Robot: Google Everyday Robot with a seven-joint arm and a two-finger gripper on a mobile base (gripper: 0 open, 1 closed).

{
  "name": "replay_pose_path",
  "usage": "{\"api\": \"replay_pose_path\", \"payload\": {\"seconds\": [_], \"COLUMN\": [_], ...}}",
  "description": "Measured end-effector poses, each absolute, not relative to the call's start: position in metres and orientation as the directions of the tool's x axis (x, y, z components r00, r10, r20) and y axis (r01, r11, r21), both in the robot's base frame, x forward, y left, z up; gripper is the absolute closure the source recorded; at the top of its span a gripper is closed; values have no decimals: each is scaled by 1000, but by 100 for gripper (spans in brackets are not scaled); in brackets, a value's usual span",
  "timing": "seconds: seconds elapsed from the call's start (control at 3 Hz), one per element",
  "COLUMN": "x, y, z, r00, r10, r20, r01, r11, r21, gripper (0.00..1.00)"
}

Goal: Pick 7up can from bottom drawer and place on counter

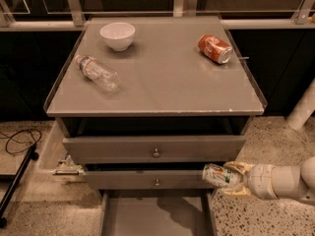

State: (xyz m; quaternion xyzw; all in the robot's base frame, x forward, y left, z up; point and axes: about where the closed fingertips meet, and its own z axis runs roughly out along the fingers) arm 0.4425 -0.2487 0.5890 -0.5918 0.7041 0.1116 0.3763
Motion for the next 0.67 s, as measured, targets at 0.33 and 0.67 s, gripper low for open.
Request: {"api": "replay_pose_path", "payload": {"seconds": [0.33,0.67], "x": [440,434], "y": [-242,-234], "z": [597,630], "r00": [0,55], "r10": [-773,-799], "r20": [-635,-599], "r01": [-915,-896], "r11": [257,226], "r21": [-312,-383], "gripper": [100,100]}}
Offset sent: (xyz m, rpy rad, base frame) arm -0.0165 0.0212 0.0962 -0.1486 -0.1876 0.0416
